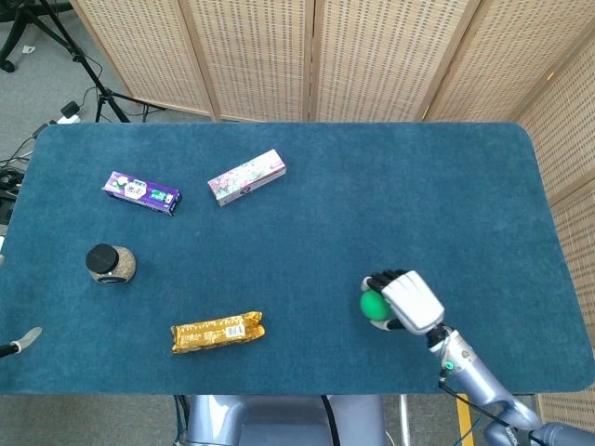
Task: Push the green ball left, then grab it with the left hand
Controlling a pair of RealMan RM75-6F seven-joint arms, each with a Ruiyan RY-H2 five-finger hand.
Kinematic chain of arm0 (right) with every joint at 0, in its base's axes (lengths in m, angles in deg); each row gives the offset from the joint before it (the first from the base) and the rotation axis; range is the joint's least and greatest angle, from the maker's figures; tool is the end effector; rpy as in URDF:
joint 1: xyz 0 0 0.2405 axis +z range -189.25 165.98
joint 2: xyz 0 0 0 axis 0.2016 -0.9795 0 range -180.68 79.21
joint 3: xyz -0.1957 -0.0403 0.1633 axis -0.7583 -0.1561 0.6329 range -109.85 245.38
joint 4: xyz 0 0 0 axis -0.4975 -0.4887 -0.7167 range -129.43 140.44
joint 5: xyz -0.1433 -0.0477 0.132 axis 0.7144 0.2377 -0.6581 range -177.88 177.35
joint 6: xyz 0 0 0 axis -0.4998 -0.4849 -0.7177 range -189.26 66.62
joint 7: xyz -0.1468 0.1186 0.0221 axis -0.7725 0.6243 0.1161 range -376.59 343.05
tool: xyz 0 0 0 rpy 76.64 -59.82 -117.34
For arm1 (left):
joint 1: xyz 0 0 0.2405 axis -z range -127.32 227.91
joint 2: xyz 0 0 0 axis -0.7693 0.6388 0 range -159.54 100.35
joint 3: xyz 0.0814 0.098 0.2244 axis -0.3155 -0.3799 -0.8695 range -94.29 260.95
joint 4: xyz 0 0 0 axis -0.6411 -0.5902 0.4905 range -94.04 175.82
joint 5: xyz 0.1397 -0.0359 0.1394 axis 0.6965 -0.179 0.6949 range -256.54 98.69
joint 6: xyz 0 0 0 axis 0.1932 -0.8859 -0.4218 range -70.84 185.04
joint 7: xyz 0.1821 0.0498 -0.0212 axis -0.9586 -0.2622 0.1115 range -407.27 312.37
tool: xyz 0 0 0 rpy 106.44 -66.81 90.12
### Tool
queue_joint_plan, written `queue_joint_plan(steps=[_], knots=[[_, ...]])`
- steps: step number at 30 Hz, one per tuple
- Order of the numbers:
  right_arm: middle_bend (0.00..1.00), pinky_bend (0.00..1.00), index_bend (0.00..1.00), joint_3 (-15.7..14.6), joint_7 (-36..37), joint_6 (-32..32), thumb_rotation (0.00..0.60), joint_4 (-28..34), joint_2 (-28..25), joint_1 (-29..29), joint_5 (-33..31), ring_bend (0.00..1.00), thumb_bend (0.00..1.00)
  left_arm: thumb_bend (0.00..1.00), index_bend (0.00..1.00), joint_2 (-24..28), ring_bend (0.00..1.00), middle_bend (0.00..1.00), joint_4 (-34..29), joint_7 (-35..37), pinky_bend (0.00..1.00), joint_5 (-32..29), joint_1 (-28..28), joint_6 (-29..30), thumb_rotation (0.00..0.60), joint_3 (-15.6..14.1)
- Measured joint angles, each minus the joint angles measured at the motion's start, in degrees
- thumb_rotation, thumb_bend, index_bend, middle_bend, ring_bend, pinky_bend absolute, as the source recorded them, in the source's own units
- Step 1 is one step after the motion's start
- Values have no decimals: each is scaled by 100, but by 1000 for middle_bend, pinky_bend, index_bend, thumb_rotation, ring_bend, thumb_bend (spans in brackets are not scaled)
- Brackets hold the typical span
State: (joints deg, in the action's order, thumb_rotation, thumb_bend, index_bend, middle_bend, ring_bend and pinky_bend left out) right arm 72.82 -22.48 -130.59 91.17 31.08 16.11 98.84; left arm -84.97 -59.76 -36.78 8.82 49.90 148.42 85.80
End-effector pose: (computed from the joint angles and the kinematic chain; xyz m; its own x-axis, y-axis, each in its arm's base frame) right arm -0.1587 -0.3078 0.0260 0.4312 -0.0557 0.9005 -0.7418 -0.5900 0.3188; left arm -0.2955 0.1959 0.2177 0.2302 -0.0685 0.9707 0.9731 0.0254 -0.2290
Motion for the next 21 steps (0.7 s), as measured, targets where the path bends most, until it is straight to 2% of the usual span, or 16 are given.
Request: queue_joint_plan(steps=[4, 7, 11, 14, 16, 17, 18, 21], knots=[[548, 641, 561, 303, -881, 402, 600, 457, 146, 314, -239, 515, 517, 0, 0, 20, 0, 0, 17, 87, 0, -11, 2, -15, 600, 0], [548, 640, 561, 580, -1682, 772, 600, 633, 474, 584, -698, 515, 517, 0, 0, 46, 0, 0, 30, 176, 0, -42, 26, -83, 600, 4], [546, 640, 561, 933, -2774, 1095, 600, 654, 1143, 943, -1675, 515, 517, 0, 0, 105, 0, 0, 65, 366, 0, -105, 65, -179, 600, 19], [513, 641, 558, 1139, -3611, 1219, 600, 451, 1793, 1255, -2527, 509, 494, 0, 0, 139, 0, 0, 97, 512, 0, -167, 115, -299, 600, 32], [417, 631, 497, 1237, -4147, 1250, 600, 142, 2267, 1461, -3074, 443, 397, 0, 0, 166, 0, 0, 120, 606, 0, -204, 168, -441, 600, 38], [326, 593, 417, 1267, -4323, 1263, 600, 2, 2435, 1533, -3290, 364, 295, 0, 0, 185, 0, 0, 135, 663, 0, -225, 207, -530, 600, 40], [222, 528, 319, 1298, -4492, 1286, 600, -158, 2591, 1616, -3557, 266, 181, 0, 0, 200, 0, 0, 147, 699, 0, -238, 234, -583, 600, 41], [26, 320, 113, 1346, -4762, 1338, 600, -298, 2741, 1781, -4125, 48, 9, 0, 0, 232, 0, 0, 172, 764, 0, -276, 280, -651, 600, 46]])
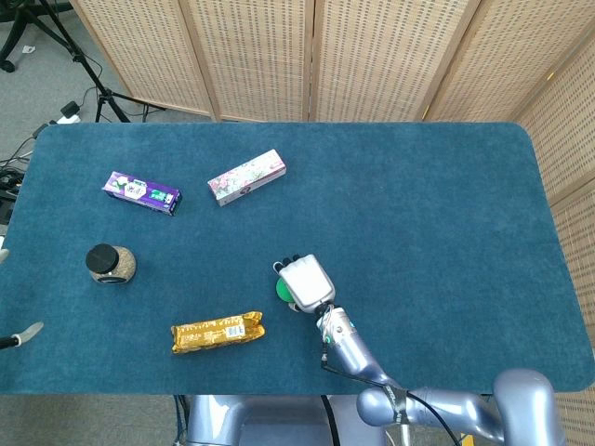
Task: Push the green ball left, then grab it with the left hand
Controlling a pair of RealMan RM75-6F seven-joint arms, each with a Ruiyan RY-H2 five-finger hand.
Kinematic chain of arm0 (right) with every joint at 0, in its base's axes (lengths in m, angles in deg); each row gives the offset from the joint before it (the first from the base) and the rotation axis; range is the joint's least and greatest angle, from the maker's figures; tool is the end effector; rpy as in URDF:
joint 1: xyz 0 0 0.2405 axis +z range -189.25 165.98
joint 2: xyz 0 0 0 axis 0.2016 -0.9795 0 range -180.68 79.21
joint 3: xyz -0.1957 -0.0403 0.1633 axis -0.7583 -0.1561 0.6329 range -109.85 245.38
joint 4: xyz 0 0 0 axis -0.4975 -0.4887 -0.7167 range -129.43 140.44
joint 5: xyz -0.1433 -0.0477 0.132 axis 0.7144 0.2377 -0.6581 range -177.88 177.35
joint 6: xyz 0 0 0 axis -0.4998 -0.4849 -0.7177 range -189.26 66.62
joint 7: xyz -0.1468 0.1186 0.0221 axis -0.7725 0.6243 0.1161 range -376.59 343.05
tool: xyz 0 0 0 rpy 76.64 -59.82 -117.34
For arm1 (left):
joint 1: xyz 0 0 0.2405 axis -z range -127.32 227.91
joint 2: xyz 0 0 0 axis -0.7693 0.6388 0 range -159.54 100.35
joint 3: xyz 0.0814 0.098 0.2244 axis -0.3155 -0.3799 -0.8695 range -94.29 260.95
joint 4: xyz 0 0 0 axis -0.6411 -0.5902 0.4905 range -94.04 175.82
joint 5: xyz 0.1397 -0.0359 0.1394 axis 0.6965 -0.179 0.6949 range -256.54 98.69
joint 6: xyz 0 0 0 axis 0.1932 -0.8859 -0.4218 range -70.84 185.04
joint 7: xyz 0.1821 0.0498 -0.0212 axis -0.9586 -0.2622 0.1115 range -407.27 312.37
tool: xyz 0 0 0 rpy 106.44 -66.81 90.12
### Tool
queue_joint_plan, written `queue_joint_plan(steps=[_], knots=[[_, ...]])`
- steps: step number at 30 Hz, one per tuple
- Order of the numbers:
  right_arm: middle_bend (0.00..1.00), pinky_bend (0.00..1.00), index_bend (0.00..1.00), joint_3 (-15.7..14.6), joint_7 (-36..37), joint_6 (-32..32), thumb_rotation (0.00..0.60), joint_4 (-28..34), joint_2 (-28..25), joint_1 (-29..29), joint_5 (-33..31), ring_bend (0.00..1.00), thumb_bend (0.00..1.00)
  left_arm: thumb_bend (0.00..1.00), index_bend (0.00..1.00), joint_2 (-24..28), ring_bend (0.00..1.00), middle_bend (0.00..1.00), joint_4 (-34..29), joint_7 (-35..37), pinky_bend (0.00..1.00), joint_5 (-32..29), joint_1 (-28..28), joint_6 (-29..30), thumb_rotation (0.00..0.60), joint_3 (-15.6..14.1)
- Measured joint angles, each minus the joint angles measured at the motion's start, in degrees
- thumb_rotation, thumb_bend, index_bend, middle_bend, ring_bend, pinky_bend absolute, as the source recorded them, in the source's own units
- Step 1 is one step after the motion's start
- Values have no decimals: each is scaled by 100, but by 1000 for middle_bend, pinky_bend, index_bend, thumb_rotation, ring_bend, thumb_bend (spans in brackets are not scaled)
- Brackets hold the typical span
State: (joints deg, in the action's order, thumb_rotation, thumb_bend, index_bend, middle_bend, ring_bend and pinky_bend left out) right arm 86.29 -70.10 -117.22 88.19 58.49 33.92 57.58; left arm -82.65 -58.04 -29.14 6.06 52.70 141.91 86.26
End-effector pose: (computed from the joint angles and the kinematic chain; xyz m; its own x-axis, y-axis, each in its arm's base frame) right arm -0.0401 -0.3546 -0.1079 0.6089 -0.1475 0.7794 -0.7303 -0.4879 0.4782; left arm -0.3086 0.2125 0.2190 0.1627 0.0059 0.9867 0.9856 0.0466 -0.1628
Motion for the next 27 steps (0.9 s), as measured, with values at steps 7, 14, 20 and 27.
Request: queue_joint_plan(steps=[7, 14, 20, 27], knots=[[0, 220, 26, 36, -205, -113, 600, 299, -61, 218, -301, 0, 0, 0, 0, 12, 0, 0, 22, 44, 0, -26, 20, -29, 600, 5], [0, 204, 21, 29, -221, -381, 600, 1201, -649, 174, -69, 0, 0, 0, 0, -28, 0, 0, 36, -62, 0, -38, 50, -52, 600, 13], [0, 152, 20, -64, 6, -774, 600, 2277, -1846, -176, 620, 0, 0, 0, 0, -167, 0, 0, 54, -262, 0, 122, 130, -43, 600, 19], [0, 104, 4, -404, 1752, -1387, 600, 2339, -3625, -1020, 1884, 0, 0, 0, 0, -421, 0, 0, -2, -693, 0, 533, 475, -258, 600, 38]])
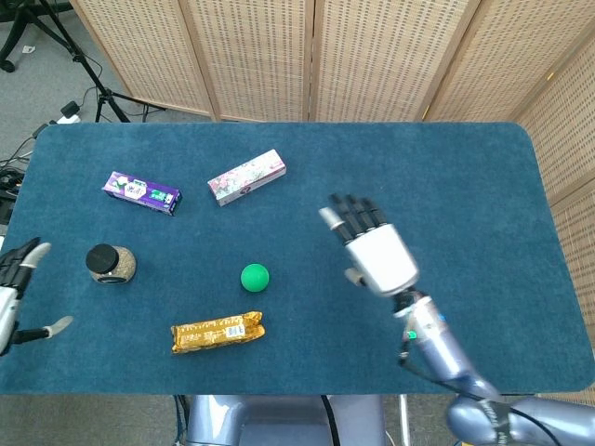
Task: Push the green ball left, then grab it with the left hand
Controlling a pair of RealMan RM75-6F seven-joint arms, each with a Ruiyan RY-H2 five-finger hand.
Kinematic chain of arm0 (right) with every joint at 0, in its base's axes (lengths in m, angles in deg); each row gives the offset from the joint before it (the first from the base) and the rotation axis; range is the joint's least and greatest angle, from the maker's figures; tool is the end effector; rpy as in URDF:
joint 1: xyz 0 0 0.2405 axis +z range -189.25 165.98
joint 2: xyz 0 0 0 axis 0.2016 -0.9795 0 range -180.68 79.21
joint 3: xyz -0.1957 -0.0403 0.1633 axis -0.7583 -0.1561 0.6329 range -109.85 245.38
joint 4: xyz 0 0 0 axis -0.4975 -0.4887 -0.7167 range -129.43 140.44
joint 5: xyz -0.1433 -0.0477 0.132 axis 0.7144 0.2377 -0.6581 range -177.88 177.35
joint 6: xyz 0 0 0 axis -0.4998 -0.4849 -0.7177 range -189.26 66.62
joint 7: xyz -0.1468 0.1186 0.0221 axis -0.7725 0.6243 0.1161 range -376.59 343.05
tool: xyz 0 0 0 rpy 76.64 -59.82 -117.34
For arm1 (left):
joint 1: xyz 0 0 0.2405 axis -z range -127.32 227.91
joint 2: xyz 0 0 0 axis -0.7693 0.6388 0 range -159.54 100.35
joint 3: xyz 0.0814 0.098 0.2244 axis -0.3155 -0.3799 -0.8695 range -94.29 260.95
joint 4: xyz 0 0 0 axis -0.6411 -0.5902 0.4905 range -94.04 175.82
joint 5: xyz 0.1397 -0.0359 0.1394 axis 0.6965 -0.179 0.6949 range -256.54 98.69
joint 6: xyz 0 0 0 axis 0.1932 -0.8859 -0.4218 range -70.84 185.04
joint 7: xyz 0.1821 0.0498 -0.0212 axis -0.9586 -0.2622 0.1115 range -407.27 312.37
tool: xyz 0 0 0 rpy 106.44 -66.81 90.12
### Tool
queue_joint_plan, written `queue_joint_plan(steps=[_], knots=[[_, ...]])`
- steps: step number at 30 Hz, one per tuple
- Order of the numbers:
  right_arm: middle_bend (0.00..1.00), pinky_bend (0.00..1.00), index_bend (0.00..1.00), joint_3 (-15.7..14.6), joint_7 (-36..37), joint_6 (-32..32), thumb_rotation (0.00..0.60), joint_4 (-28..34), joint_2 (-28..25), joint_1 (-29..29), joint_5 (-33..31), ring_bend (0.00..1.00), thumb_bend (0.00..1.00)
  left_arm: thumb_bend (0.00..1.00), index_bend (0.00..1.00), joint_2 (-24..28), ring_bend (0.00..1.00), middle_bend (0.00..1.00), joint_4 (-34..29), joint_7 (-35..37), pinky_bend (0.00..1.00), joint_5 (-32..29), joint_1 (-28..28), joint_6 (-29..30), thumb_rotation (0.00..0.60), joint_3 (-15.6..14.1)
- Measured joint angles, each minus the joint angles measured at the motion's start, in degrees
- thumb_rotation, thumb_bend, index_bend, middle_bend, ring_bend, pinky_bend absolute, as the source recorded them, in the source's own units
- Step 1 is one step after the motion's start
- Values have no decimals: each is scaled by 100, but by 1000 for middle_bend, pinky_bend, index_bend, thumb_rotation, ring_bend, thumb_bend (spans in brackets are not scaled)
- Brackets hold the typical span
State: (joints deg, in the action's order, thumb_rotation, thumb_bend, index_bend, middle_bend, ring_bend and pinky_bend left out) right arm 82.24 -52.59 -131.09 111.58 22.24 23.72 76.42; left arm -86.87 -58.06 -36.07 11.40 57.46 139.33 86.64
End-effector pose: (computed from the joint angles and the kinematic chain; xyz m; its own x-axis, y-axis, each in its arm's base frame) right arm -0.0901 -0.3518 0.1000 0.5423 0.1676 0.8233 -0.7128 -0.4271 0.5564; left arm -0.2739 0.2368 0.1819 0.2233 0.0522 0.9733 0.9689 -0.1206 -0.2158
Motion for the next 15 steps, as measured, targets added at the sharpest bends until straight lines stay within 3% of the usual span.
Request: queue_joint_plan(steps=[7, 15], knots=[[0, 49, 0, -458, 2439, -1018, 600, -1018, -607, -1060, 792, 0, 0, 0, 0, -166, 0, 0, -642, -884, 0, 208, 684, -722, 600, 138], [0, 24, 0, -883, 3793, -1829, 600, -1601, -861, -2035, 972, 0, 0, 0, 0, -532, 0, 0, -1160, -2204, 0, -170, 1576, -1883, 600, 452]])
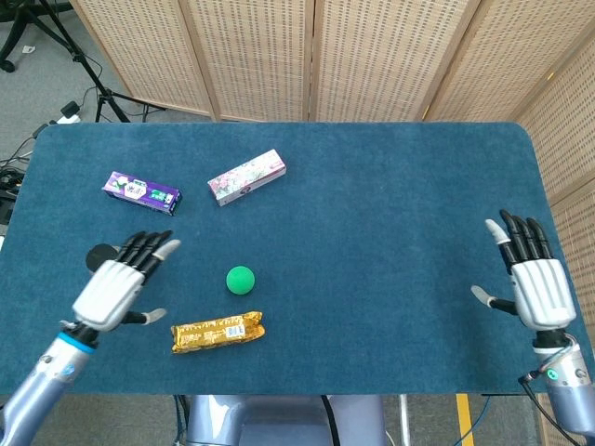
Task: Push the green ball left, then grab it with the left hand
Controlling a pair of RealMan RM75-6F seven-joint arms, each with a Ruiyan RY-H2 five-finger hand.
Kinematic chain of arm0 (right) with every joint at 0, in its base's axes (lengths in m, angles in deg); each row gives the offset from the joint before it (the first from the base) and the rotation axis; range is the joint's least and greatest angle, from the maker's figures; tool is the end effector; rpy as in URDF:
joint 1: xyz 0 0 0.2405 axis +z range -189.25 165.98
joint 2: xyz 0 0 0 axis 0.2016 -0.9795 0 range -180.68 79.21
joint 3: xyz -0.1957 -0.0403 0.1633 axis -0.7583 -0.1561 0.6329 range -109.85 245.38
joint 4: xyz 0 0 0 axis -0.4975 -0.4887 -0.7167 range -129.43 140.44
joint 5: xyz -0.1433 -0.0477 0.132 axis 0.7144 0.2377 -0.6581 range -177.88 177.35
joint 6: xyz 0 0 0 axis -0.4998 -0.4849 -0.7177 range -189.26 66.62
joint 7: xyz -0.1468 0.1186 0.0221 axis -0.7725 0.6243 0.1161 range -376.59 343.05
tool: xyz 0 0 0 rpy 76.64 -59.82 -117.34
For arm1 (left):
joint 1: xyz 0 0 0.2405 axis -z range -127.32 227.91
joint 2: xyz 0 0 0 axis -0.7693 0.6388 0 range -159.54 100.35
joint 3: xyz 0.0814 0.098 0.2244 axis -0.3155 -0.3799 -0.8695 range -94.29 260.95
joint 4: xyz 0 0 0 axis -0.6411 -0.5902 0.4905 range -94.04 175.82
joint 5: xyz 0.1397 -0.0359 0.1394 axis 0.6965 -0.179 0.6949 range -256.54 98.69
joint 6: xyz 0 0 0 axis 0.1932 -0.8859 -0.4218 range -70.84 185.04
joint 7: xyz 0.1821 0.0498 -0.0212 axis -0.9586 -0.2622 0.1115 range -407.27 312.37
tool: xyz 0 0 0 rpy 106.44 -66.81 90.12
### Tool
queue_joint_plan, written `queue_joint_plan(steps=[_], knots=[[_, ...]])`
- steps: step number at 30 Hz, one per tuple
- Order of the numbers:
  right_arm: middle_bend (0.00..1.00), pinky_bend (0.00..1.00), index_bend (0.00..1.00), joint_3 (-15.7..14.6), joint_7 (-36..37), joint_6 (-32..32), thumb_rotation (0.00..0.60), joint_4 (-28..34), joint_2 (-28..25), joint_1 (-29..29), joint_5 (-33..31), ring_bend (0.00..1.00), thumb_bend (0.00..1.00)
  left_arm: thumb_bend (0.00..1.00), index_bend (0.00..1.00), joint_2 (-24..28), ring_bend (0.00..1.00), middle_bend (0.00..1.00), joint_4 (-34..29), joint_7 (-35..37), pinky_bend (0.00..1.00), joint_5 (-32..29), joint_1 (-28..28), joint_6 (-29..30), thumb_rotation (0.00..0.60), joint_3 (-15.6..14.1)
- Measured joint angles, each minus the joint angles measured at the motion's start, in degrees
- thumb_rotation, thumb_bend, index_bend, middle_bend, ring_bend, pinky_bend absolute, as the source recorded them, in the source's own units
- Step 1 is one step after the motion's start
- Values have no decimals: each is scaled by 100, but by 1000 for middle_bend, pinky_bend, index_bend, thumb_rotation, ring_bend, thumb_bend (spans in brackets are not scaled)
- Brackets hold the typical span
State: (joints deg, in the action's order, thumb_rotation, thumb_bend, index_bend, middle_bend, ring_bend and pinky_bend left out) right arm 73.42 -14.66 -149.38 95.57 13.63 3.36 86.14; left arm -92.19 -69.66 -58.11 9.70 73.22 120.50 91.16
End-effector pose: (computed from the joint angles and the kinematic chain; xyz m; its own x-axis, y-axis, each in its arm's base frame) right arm -0.2591 -0.2858 0.1883 0.3645 0.1670 0.9161 -0.9023 -0.1797 0.3918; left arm -0.1555 0.2882 0.0989 0.4027 0.1768 0.8981 0.8449 -0.4492 -0.2905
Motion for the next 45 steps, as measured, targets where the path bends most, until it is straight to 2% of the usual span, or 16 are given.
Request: queue_joint_plan(steps=[5, 11, 19, 24, 27, 33, 35, 37, 41, 45], knots=[[0, 24, 0, 14, 727, -93, 600, -87, -116, -154, -67, 0, 0, 0, 0, -458, 0, 0, -29, -933, 0, -890, 548, -664, 600, 175], [0, 24, 0, 115, 1335, -51, 600, -269, -260, -236, -170, 0, 0, 0, 0, -1088, 0, 0, 283, -1712, 0, -2064, 964, -912, 600, 269], [0, 24, 0, 201, 1551, 29, 600, -314, -308, -268, -250, 0, 0, 1, 0, -1818, 0, 0, 1280, -1555, 0, -2418, 1320, -1283, 600, 250], [0, 24, 0, 245, 1627, 52, 600, -315, -325, -282, -286, 0, 0, 27, 31, -2316, 0, 0, 1911, -1381, 96, -2436, 1574, -1437, 600, 265], [0, 24, 0, 265, 1678, 90, 600, -326, -335, -285, -309, 0, 0, 51, 85, -2530, 28, 14, 2155, -1356, 161, -2449, 1701, -1483, 600, 272], [0, 24, 0, 305, 1783, 117, 600, -342, -357, -307, -335, 0, 0, 151, 363, -2891, 263, 267, 2491, -1386, 355, -2610, 1862, -1480, 600, 299], [0, 24, 0, 320, 1796, 128, 600, -349, -365, -315, -354, 0, 0, 197, 472, -3021, 341, 357, 2569, -1342, 453, -2627, 1881, -1435, 600, 305], [0, 24, 0, 339, 1816, 141, 600, -353, -370, -321, -383, 0, 0, 230, 538, -3111, 388, 406, 2638, -1311, 504, -2619, 1891, -1379, 600, 297], [0, 24, 0, 375, 1870, 150, 600, -356, -382, -338, -421, 0, 0, 279, 607, -3230, 449, 464, 2749, -1285, 556, -2560, 1894, -1247, 600, 236], [0, 24, 0, 403, 1907, 168, 600, -359, -397, -354, -443, 0, 0, 299, 612, -3224, 455, 468, 2744, -1216, 560, -2467, 1871, -1128, 600, 222]])
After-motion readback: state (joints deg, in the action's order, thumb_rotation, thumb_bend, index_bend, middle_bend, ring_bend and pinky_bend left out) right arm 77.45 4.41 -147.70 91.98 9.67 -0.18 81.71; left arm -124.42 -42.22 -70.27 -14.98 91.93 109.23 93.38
